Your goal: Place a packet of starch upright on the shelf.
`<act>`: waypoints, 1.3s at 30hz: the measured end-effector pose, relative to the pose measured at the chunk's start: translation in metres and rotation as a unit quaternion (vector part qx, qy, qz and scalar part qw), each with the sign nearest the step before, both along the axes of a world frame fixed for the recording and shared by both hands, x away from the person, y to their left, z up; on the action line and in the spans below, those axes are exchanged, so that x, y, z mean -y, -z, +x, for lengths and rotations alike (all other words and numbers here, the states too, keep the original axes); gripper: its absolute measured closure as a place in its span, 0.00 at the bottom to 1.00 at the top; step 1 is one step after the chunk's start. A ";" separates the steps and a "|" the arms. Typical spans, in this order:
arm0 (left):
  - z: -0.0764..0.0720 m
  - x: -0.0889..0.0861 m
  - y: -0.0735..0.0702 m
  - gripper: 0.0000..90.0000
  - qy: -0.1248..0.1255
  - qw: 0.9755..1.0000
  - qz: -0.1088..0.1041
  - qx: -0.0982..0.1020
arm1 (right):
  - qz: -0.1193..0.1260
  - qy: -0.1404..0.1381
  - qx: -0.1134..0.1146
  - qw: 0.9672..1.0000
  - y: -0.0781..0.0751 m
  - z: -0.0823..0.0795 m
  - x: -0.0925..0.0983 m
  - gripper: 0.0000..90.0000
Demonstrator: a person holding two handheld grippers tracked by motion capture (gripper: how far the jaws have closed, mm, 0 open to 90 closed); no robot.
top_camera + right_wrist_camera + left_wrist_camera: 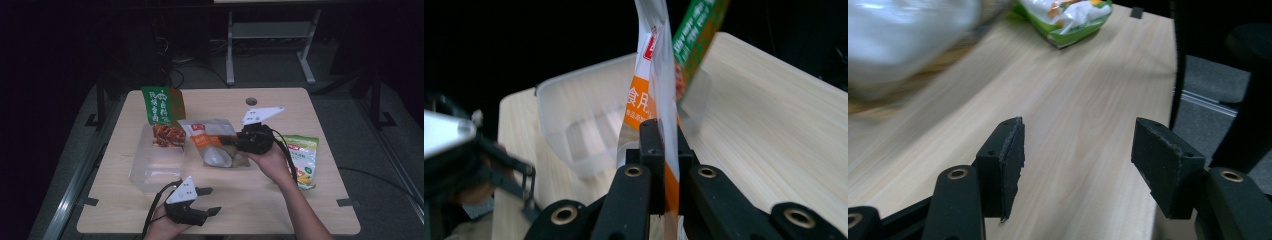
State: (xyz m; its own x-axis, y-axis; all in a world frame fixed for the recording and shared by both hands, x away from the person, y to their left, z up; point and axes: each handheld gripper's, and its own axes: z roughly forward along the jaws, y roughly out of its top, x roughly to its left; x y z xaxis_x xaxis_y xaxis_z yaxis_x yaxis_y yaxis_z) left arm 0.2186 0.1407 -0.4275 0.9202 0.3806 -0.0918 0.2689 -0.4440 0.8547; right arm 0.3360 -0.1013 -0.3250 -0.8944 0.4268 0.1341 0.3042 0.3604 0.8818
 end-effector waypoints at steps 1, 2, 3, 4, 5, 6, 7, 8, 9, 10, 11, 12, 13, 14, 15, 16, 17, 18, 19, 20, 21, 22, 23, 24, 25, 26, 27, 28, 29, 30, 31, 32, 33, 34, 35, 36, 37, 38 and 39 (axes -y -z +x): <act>-0.001 0.000 0.000 0.42 0.000 1.000 0.000 0.000 | 0.002 -0.004 0.001 1.000 -0.003 0.002 -0.006 1.00; -0.001 0.001 0.000 0.42 0.002 1.000 -0.001 -0.001 | 0.002 -0.008 0.002 1.000 -0.005 0.004 -0.011 1.00; -0.001 0.001 0.000 0.42 0.005 1.000 0.001 -0.002 | 0.000 -0.011 0.001 1.000 -0.006 0.005 -0.014 1.00; -0.002 0.001 0.000 0.42 0.006 1.000 0.001 -0.002 | -0.001 -0.015 0.005 1.000 -0.008 0.008 -0.019 1.00; -0.002 0.001 0.000 0.42 0.006 1.000 -0.001 -0.002 | -0.001 -0.021 0.008 1.000 -0.009 0.010 -0.024 1.00; -0.003 0.001 0.000 0.41 0.007 1.000 -0.001 -0.002 | 0.002 -0.025 0.006 1.000 -0.011 0.012 -0.031 1.00; -0.003 0.001 -0.001 0.41 0.008 1.000 0.000 -0.001 | 0.005 -0.029 0.005 1.000 -0.012 0.014 -0.035 1.00; -0.003 0.001 -0.001 0.41 0.009 1.000 -0.001 -0.002 | 0.008 -0.031 0.002 0.999 -0.013 0.015 -0.041 1.00; -0.003 0.000 -0.001 0.41 0.011 1.000 -0.002 -0.004 | 0.010 -0.034 0.002 0.999 -0.013 0.017 -0.046 1.00; -0.003 0.000 0.000 0.40 0.014 1.000 -0.008 -0.008 | 0.012 -0.039 0.001 0.999 -0.014 0.019 -0.052 1.00; -0.002 -0.001 0.000 0.40 0.017 1.000 -0.010 -0.014 | 0.016 -0.043 0.001 0.999 -0.013 0.020 -0.057 1.00; -0.002 -0.002 -0.001 0.40 0.020 1.000 -0.010 -0.014 | 0.017 -0.047 0.000 0.999 -0.013 0.022 -0.062 1.00; -0.003 -0.002 -0.001 0.40 0.021 1.000 -0.008 -0.013 | 0.016 -0.049 0.000 0.999 -0.013 0.024 -0.067 1.00; -0.002 -0.002 -0.001 0.40 0.021 1.000 -0.007 -0.010 | 0.016 -0.051 -0.003 0.999 -0.013 0.025 -0.072 1.00; -0.002 -0.003 -0.001 0.40 0.023 1.000 -0.006 -0.008 | 0.014 -0.055 -0.001 0.998 -0.013 0.027 -0.079 1.00; -0.001 -0.003 -0.001 0.40 0.022 1.000 -0.010 -0.006 | 0.014 -0.055 -0.001 0.998 -0.012 0.029 -0.083 1.00; 0.000 -0.004 -0.001 0.40 0.024 1.000 -0.006 -0.002 | 0.013 -0.056 0.002 0.998 -0.012 0.030 -0.087 1.00; 0.000 -0.004 -0.001 0.40 0.023 1.000 -0.007 -0.004 | 0.015 -0.060 -0.002 0.998 -0.012 0.032 -0.092 1.00; 0.000 -0.005 -0.002 0.40 0.022 1.000 -0.007 -0.003 | 0.017 -0.062 0.000 0.998 -0.012 0.035 -0.098 1.00; 0.000 -0.005 -0.002 0.40 0.021 1.000 -0.007 -0.002 | 0.019 -0.063 0.000 0.998 -0.012 0.036 -0.102 1.00; 0.000 -0.005 -0.002 0.40 0.019 1.000 -0.011 -0.005 | 0.022 -0.064 -0.004 0.998 -0.012 0.038 -0.106 1.00; 0.000 -0.006 -0.002 0.40 0.019 1.000 -0.011 -0.003 | 0.023 -0.064 -0.005 0.998 -0.012 0.039 -0.109 1.00; 0.000 -0.006 -0.002 0.39 0.016 1.000 -0.017 -0.005 | 0.025 -0.067 -0.006 0.997 -0.011 0.041 -0.114 1.00; 0.000 -0.007 -0.003 0.39 0.018 1.000 -0.014 -0.003 | 0.026 -0.066 -0.004 0.997 -0.011 0.042 -0.118 1.00; 0.000 -0.006 -0.003 0.39 0.016 1.000 -0.017 -0.005 | 0.028 -0.071 -0.007 0.997 -0.010 0.043 -0.123 1.00; 0.000 -0.007 -0.003 0.39 0.015 1.000 -0.019 -0.007 | 0.029 -0.072 -0.007 0.997 -0.009 0.045 -0.127 1.00; 0.000 -0.008 -0.003 0.39 0.018 1.000 -0.015 -0.006 | 0.029 -0.074 -0.008 0.997 -0.008 0.045 -0.131 1.00; 0.000 -0.008 -0.003 0.39 0.018 1.000 -0.017 -0.006 | 0.029 -0.075 -0.008 0.997 -0.007 0.046 -0.134 1.00; 0.000 -0.008 -0.003 0.39 0.017 1.000 -0.017 -0.006 | 0.029 -0.078 -0.006 0.996 -0.006 0.047 -0.138 1.00; 0.000 -0.008 -0.003 0.39 0.016 1.000 -0.018 -0.006 | 0.028 -0.080 -0.007 0.996 -0.005 0.048 -0.142 1.00; 0.000 -0.008 -0.003 0.39 0.016 1.000 -0.018 -0.006 | 0.029 -0.081 -0.009 0.996 -0.004 0.049 -0.145 1.00; 0.000 -0.008 -0.003 0.39 0.016 1.000 -0.018 -0.006 | 0.028 -0.083 -0.009 0.996 -0.002 0.049 -0.148 1.00; 0.000 -0.009 -0.003 0.39 0.016 1.000 -0.018 -0.005 | 0.028 -0.086 -0.009 0.996 -0.001 0.050 -0.151 1.00; 0.000 -0.009 -0.003 0.39 0.016 1.000 -0.017 -0.004 | 0.029 -0.087 -0.011 0.996 0.000 0.050 -0.153 1.00; 0.000 -0.009 -0.003 0.39 0.017 1.000 -0.016 -0.005 | 0.028 -0.091 -0.011 0.995 0.002 0.051 -0.157 1.00; 0.000 -0.009 -0.004 0.39 0.017 1.000 -0.014 -0.005 | 0.027 -0.092 -0.013 0.995 0.004 0.051 -0.160 1.00; 0.000 -0.009 -0.004 0.38 0.017 1.000 -0.014 -0.005 | 0.029 -0.093 -0.014 0.995 0.005 0.052 -0.162 1.00; 0.000 -0.009 -0.004 0.38 0.018 1.000 -0.014 -0.004 | 0.028 -0.094 -0.014 0.995 0.007 0.052 -0.164 1.00; 0.000 -0.009 -0.004 0.38 0.019 1.000 -0.014 -0.002 | 0.029 -0.095 -0.016 0.995 0.009 0.053 -0.167 1.00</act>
